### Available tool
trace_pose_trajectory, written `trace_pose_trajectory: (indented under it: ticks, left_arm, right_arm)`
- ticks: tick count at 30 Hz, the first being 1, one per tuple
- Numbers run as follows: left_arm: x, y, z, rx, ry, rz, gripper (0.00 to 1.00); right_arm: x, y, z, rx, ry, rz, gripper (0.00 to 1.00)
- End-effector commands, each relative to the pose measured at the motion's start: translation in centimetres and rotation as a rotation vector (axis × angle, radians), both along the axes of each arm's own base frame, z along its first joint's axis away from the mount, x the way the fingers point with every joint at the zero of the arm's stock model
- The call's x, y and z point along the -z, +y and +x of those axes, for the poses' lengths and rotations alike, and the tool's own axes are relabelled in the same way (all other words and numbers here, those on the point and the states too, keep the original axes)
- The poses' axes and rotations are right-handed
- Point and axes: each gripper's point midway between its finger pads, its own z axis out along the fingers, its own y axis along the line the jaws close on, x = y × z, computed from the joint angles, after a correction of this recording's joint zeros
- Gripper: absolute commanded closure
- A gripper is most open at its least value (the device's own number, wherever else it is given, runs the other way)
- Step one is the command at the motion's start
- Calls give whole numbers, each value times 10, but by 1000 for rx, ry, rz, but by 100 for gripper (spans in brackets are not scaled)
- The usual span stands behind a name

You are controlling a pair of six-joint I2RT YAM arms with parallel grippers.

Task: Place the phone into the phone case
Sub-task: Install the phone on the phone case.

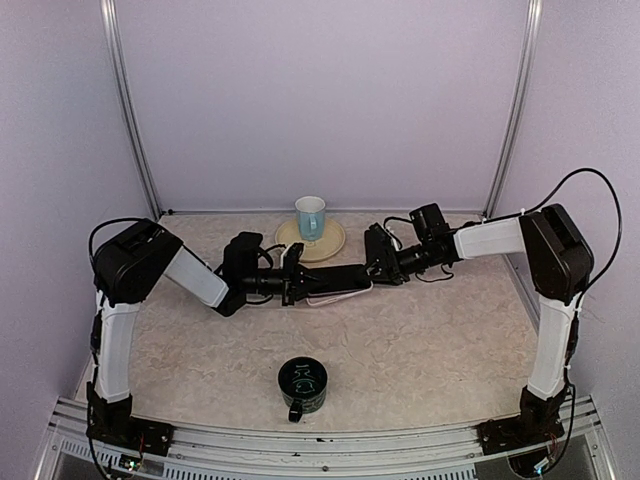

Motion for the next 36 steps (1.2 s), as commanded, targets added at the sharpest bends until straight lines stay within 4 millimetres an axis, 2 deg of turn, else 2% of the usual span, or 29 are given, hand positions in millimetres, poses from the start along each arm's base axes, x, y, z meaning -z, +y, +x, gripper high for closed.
trace_pose_trajectory:
  ticks: [1,5,15,30,33,36]
  left_arm:
    - [-51,-5,-8,42,-158,-93,100]
    - [-53,-7,-9,49,-169,-91,100]
    - [-54,-12,-10,64,-197,-68,100]
    - [-62,-11,-13,67,-230,-89,100]
    - [-62,-11,-14,70,-233,-90,100]
    - [-62,-12,-14,70,-236,-90,100]
  right_arm:
    - [-7,3,10,2,-5,36,46]
    - [-8,6,5,-23,26,75,47]
    - [-25,16,-16,-126,79,232,56]
    - [-17,28,-32,-180,105,239,61]
    - [-14,29,-34,-182,112,239,66]
    - [-14,29,-35,-187,121,249,76]
